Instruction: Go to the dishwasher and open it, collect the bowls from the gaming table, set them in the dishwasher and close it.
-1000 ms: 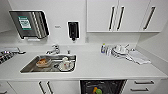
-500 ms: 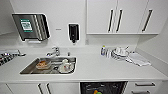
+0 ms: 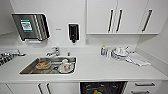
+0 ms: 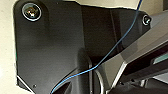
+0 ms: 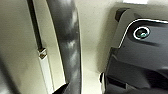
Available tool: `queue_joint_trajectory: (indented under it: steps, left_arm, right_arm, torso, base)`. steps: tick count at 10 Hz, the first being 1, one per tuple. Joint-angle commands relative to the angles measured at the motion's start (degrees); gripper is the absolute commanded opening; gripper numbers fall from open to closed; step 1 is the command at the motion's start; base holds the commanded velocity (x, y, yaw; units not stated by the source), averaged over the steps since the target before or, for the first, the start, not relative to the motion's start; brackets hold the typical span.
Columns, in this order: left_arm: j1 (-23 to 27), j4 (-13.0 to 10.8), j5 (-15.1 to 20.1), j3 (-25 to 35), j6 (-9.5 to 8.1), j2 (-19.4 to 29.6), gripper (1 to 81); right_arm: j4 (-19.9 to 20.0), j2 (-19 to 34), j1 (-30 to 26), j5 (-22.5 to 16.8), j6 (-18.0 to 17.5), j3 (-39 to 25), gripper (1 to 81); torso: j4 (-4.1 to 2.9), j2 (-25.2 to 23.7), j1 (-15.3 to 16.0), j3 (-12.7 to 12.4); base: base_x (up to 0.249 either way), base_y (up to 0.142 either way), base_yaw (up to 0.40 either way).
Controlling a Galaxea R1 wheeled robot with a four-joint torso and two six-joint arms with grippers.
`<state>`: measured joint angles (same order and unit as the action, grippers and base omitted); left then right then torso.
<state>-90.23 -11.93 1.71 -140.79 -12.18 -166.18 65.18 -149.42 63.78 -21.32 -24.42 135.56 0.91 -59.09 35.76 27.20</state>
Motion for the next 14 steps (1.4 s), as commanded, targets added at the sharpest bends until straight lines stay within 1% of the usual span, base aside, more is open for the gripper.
queue_joint_trajectory:
  steps: [1,2,3,4,5,6,7,8,9,10,11,12,13,14]
  left_arm:
    - [1.51,0.42,3.65,0.51,-0.04,0.06,81.1]
    - [1.51,0.16,3.57,0.51,0.05,0.06,81.1]
    - [1.51,-0.37,3.31,0.51,0.14,0.06,81.1]
    - [1.77,-0.28,2.95,-0.09,0.31,-0.03,81.1]
    - [2.12,-0.46,2.86,-1.42,0.58,-0.38,81.1]
    - [2.99,-0.72,2.95,-5.25,1.79,-1.95,81.1]
    - [3.61,-0.63,3.04,-9.51,2.33,-3.55,81.1]
    - [3.79,-0.63,3.04,-13.72,2.42,-5.04,81.1]
    - [3.79,-0.63,2.86,-14.35,2.42,-5.13,81.1]
    - [3.87,-0.63,2.78,-13.12,2.51,-4.87,81.1]
    - [3.87,-1.06,2.01,-11.98,2.77,-4.35,81.1]
    - [3.79,-2.63,1.20,-11.88,2.86,-4.25,81.1]
    - [3.87,-4.94,1.10,-11.88,2.86,-4.25,81.1]
    - [3.87,-5.20,1.02,-12.23,2.86,-4.16,81.1]
  right_arm:
    - [4.34,5.16,-16.26,-0.56,0.60,-9.09,81.1]
    - [3.64,8.41,-19.07,-0.56,1.13,-15.42,81.1]
    - [1.56,10.07,-19.69,-0.48,6.15,-19.00,81.1]
    - [-0.66,10.08,-17.60,-0.56,13.39,-19.65,81.1]
    - [-2.60,9.20,-14.96,-0.56,19.58,-19.29,81.1]
    - [-5.22,7.20,-11.38,-0.56,26.83,-17.90,81.1]
    - [-7.35,5.51,-8.38,-0.56,31.01,-15.25,81.1]
    - [-9.99,3.84,-5.56,-0.65,35.67,-12.26,81.1]
    - [-11.92,2.96,-3.27,-0.56,40.94,-10.85,81.1]
    - [-12.97,2.79,-1.25,-0.48,48.17,-10.50,81.1]
    - [-12.98,2.53,0.50,-0.39,54.73,-10.33,81.1]
    - [-12.98,2.18,1.64,-0.05,57.23,-10.24,81.1]
    - [-12.98,1.21,3.50,0.93,62.02,-10.24,81.1]
    - [-12.98,0.59,5.17,3.11,65.70,-10.50,81.1]
  torso:
    - [0.00,0.00,0.00,0.00]
    - [0.00,0.00,0.00,0.00]
    - [0.00,0.00,0.00,0.00]
    - [0.00,0.00,0.00,0.00]
    - [0.00,0.00,0.02,0.00]
    - [0.00,0.00,0.02,0.00]
    - [0.00,0.00,0.02,0.00]
    - [0.00,0.00,0.02,0.00]
    - [0.00,0.00,0.02,0.00]
    - [0.00,0.00,0.02,0.00]
    - [0.00,0.00,0.02,0.00]
    - [0.00,0.00,0.02,0.00]
    - [0.00,0.00,0.02,0.00]
    - [0.00,0.00,0.02,-0.02]
  base:
    - [0.000,0.000,0.000]
    - [0.000,0.000,0.000]
    - [0.000,0.000,0.000]
    - [0.000,0.000,0.000]
    - [0.000,0.000,0.000]
    - [0.000,0.000,0.000]
    - [0.000,0.000,0.000]
    - [0.000,0.000,0.000]
    - [0.000,0.000,0.000]
    - [0.000,0.000,0.000]
    - [0.000,0.000,0.000]
    - [0.000,0.000,0.000]
    - [0.000,0.000,0.000]
    - [0.000,0.000,0.000]
